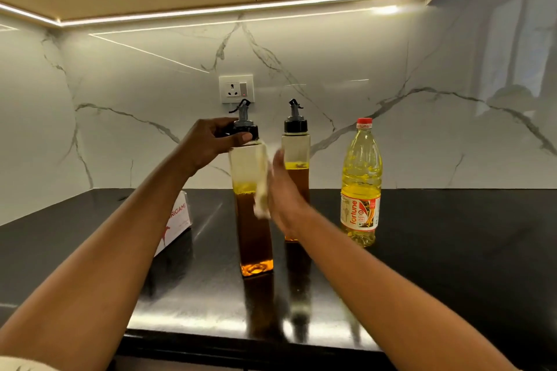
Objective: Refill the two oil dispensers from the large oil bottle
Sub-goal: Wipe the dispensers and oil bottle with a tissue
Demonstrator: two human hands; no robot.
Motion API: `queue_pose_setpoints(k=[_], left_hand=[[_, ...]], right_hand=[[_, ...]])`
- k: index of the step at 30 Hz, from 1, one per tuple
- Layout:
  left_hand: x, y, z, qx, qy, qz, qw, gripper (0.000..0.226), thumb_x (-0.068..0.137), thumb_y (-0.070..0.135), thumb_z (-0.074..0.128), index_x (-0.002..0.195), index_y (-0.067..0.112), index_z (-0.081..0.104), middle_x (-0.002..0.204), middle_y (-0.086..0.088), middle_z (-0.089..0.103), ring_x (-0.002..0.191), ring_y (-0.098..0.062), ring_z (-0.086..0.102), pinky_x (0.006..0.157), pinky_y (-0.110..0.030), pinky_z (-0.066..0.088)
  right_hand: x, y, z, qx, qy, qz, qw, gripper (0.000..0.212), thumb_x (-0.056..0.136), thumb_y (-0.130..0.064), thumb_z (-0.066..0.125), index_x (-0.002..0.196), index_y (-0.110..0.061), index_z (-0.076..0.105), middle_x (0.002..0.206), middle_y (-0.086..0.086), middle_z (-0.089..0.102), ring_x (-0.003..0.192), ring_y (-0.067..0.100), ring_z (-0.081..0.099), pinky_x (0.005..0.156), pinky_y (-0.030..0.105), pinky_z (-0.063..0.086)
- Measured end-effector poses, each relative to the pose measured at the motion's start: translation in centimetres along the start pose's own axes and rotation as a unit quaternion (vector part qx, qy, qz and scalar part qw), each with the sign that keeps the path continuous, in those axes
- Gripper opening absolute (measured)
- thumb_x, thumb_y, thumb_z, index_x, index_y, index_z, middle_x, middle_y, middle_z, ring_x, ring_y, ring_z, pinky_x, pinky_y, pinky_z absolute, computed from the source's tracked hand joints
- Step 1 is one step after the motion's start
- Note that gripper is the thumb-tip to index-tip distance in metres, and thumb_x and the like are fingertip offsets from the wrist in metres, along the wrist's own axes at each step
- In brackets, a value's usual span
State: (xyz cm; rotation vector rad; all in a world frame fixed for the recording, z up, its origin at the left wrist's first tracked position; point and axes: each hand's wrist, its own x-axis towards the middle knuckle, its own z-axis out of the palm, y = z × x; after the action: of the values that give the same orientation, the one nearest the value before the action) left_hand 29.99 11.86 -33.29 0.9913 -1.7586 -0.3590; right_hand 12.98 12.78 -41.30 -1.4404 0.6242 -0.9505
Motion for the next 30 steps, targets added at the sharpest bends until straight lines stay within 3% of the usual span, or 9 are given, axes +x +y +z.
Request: queue_pose_setpoints(k=[4, 7, 11, 14, 18, 20, 21, 25, 30], left_hand=[[0.0, 0.4, 0.3, 0.002, -0.012, 0.001, 1.0, 0.043, 0.07, 0.042, 0.069, 0.111, 0.033, 0.063, 0.102, 0.009, 0.069, 0.092, -0.003, 0.064, 0.072, -0.013, 0.052], [-0.1, 0.3, 0.3, -0.001, -0.011, 0.002, 1.0, 0.042, 0.07, 0.041, 0.069, 0.111, 0.034, 0.062, 0.101, 0.011, 0.069, 0.09, 0.0, 0.065, 0.072, -0.013, 0.052], [-0.4, 0.0, -0.3, -0.005, -0.003, -0.004, 1.0, 0.034, 0.071, 0.043, 0.069, 0.104, 0.039, 0.064, 0.1, 0.013, 0.07, 0.09, -0.001, 0.065, 0.069, -0.01, 0.051], [-0.3, 0.0, -0.3, -0.009, -0.011, -0.005, 1.0, 0.034, 0.071, 0.041, 0.069, 0.105, 0.038, 0.065, 0.101, 0.011, 0.07, 0.091, -0.002, 0.065, 0.071, -0.012, 0.051], [0.1, 0.5, 0.3, -0.006, -0.033, -0.004, 0.999, 0.036, 0.072, 0.04, 0.068, 0.108, 0.035, 0.063, 0.099, 0.015, 0.07, 0.089, 0.004, 0.066, 0.069, -0.009, 0.05], [0.3, 0.4, 0.0, -0.009, -0.05, -0.012, 0.999, 0.037, 0.074, 0.037, 0.067, 0.11, 0.034, 0.063, 0.103, 0.013, 0.07, 0.092, 0.004, 0.066, 0.072, -0.01, 0.051], [0.4, 0.2, -0.3, -0.014, -0.065, -0.022, 0.998, 0.037, 0.075, 0.034, 0.066, 0.112, 0.032, 0.063, 0.107, 0.01, 0.069, 0.095, 0.003, 0.066, 0.074, -0.011, 0.052], [0.6, -0.4, -1.3, -0.051, -0.09, -0.06, 0.993, 0.037, 0.086, 0.018, 0.059, 0.123, 0.021, 0.058, 0.117, 0.001, 0.066, 0.102, -0.003, 0.064, 0.089, -0.02, 0.052], [-0.6, -0.1, 1.4, 0.001, 0.034, -0.042, 0.999, 0.069, 0.067, 0.043, 0.073, 0.131, 0.024, 0.056, 0.109, 0.011, 0.067, 0.091, 0.008, 0.061, 0.079, -0.017, 0.05]], right_hand=[[-3.0, 7.6, -1.0, -0.014, -0.014, 0.176, 0.984, 0.104, 0.068, -0.083, 0.011, 0.151, -0.022, 0.001, 0.145, 0.012, 0.035, 0.13, 0.031, 0.038, 0.105, 0.047, 0.031], [-0.7, 3.5, -0.9, 0.042, -0.012, 0.096, 0.994, 0.092, 0.075, -0.081, 0.011, 0.15, -0.028, 0.009, 0.156, 0.01, 0.015, 0.142, 0.033, 0.019, 0.112, 0.05, 0.019], [1.1, -2.6, 1.0, 0.04, 0.027, -0.012, 0.999, 0.101, 0.064, -0.085, 0.017, 0.148, -0.03, 0.021, 0.153, 0.008, 0.027, 0.139, 0.029, 0.028, 0.113, 0.053, 0.021], [-1.5, 1.2, 0.6, -0.065, 0.0, 0.039, 0.997, 0.088, 0.075, -0.082, 0.004, 0.138, -0.029, 0.038, 0.13, -0.004, 0.056, 0.119, 0.02, 0.052, 0.1, 0.038, 0.038], [-3.3, 8.2, -1.0, -0.112, -0.006, 0.168, 0.979, 0.107, 0.064, -0.086, 0.011, 0.151, -0.025, 0.002, 0.102, -0.009, 0.07, 0.106, 0.025, 0.05, 0.116, 0.052, 0.011], [-2.1, 6.8, -1.4, -0.106, -0.005, 0.133, 0.985, 0.097, 0.07, -0.084, 0.023, 0.15, -0.03, 0.008, 0.146, 0.005, 0.04, 0.134, 0.032, 0.033, 0.113, 0.052, 0.015], [-1.3, 5.5, -1.4, -0.099, -0.003, 0.085, 0.991, 0.088, 0.076, -0.077, 0.034, 0.149, -0.031, 0.015, 0.151, 0.006, 0.03, 0.138, 0.032, 0.026, 0.109, 0.049, 0.021], [1.0, 0.6, -0.6, -0.17, 0.099, -0.058, 0.979, 0.067, 0.075, -0.039, 0.075, 0.129, -0.021, 0.04, 0.122, 0.001, 0.055, 0.116, 0.022, 0.053, 0.09, 0.037, 0.05], [0.2, 3.3, 0.8, -0.268, 0.262, -0.143, 0.916, 0.064, 0.068, -0.042, 0.08, 0.112, -0.017, 0.041, 0.107, -0.003, 0.05, 0.097, 0.012, 0.049, 0.075, 0.022, 0.042]])
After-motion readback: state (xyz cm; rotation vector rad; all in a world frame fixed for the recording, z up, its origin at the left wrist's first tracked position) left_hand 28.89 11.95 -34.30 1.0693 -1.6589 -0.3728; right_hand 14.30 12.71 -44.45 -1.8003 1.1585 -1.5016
